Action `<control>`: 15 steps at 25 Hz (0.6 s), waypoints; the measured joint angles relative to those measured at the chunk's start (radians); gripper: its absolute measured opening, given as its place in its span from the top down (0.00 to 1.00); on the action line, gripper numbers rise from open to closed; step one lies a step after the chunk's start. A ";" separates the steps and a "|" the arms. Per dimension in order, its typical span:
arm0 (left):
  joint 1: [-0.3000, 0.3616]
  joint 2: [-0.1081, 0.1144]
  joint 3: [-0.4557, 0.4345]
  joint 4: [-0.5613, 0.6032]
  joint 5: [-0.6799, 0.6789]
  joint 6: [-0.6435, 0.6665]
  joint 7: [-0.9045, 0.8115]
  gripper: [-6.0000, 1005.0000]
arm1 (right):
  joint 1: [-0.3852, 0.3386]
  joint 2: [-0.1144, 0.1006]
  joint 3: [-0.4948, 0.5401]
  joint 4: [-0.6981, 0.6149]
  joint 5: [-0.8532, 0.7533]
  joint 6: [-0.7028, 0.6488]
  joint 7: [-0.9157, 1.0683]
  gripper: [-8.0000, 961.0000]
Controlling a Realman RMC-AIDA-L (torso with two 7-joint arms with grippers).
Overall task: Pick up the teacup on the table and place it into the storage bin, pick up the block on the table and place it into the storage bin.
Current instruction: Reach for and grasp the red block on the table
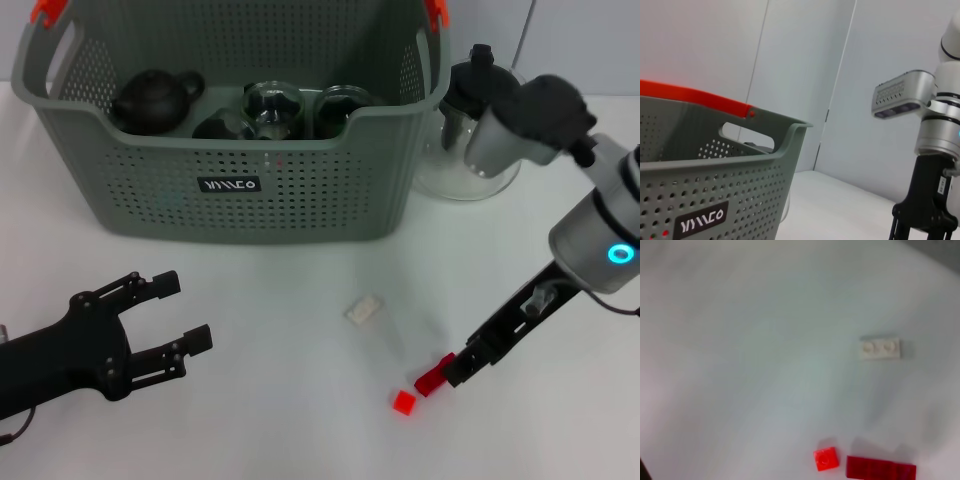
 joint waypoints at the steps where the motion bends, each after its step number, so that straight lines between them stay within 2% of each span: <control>1: 0.000 -0.001 0.000 0.000 0.000 -0.001 0.000 0.16 | -0.001 0.000 -0.010 0.005 0.000 0.007 -0.006 0.39; 8: 0.000 -0.002 0.000 0.000 0.000 -0.003 0.000 0.16 | 0.002 -0.002 0.006 0.097 0.130 0.022 -0.149 0.39; 15: 0.000 -0.003 0.000 -0.001 0.001 -0.005 -0.001 0.16 | 0.021 -0.003 0.035 0.124 0.040 0.064 -0.065 0.23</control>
